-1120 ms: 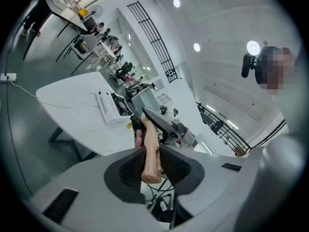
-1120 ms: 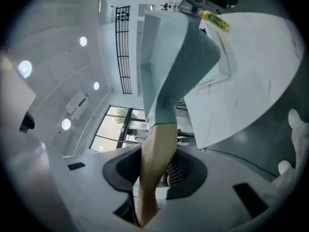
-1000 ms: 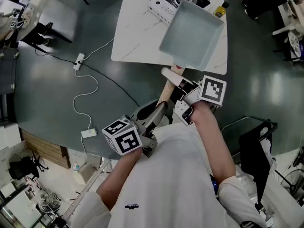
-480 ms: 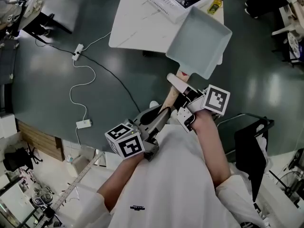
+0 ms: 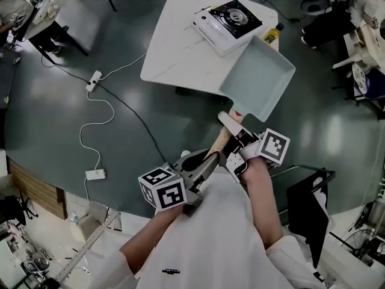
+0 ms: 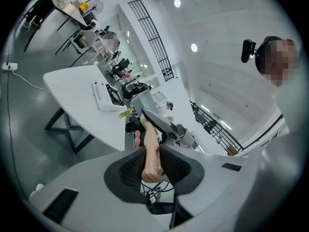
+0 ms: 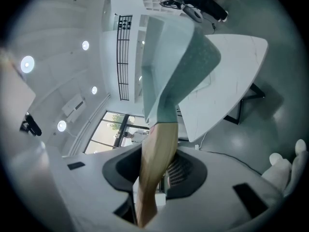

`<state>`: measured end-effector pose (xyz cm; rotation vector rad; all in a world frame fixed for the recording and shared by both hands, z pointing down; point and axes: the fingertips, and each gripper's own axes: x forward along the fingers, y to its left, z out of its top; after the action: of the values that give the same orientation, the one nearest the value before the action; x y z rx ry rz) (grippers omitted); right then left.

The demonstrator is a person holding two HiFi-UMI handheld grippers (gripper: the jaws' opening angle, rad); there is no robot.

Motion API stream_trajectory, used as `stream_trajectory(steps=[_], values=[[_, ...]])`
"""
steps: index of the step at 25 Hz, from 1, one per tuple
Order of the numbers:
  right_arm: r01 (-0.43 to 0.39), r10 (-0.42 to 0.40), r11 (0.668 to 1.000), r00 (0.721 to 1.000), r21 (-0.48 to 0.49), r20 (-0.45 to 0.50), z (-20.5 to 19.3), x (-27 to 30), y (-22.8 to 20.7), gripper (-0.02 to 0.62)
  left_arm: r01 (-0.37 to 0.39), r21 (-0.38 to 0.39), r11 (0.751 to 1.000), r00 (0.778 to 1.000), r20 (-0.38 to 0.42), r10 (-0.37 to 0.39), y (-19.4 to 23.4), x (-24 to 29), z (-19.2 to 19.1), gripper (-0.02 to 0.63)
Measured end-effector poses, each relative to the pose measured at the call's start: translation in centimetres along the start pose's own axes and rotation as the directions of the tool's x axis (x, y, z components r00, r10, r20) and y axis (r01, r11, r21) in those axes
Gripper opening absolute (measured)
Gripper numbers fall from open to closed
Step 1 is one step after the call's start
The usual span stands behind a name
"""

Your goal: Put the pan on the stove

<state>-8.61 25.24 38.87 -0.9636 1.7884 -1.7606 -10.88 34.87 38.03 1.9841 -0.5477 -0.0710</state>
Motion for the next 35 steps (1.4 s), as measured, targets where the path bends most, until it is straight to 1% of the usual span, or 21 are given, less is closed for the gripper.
stream_trajectory(steps=[5,9,11,16,19,22,31,35], values=[[0.000,0.000,1.000,1.000,-0.019,0.003,0.2,2.6,0.5,0.123,0.009,0.008,1.000,1.000,0.005,-0.009,1.1,-0.7,2.2,0.091],[0.006,-0.007,1.000,1.000,-0.010,-0.014,1.2,4.3,0.8,0.123,0.003,0.017,1.000,1.000,0.003,-0.003,1.9,-0.2,4.0,0.091],[0.008,-0.008,1.000,1.000,-0.012,-0.028,1.8,5.2,0.8,0.123,-0.004,0.024,1.000,1.000,0.006,0.004,2.2,0.2,5.0,0.092],[-0.023,0.022,1.000,0.998,-0.006,-0.058,4.7,7.5,0.9,0.123,-0.037,0.031,0.999,0.999,0.024,0.037,3.3,2.5,7.6,0.094],[-0.038,0.039,0.999,0.996,0.008,-0.080,7.4,8.8,0.3,0.123,-0.060,0.027,0.998,0.997,0.041,0.059,4.2,5.0,9.2,0.094],[-0.045,0.048,0.999,0.993,0.025,-0.107,10.8,10.0,-0.5,0.124,-0.078,0.002,0.997,0.996,0.053,0.078,5.1,8.3,10.9,0.092],[-0.018,0.022,1.000,0.977,0.018,-0.214,23.0,12.6,-2.1,0.123,-0.166,-0.027,0.986,0.983,0.076,0.167,6.4,20.0,16.6,0.092],[-0.021,0.022,1.000,0.965,0.009,-0.260,27.3,13.3,-3.0,0.123,-0.202,-0.046,0.978,0.974,0.091,0.206,7.0,24.6,18.0,0.092]])
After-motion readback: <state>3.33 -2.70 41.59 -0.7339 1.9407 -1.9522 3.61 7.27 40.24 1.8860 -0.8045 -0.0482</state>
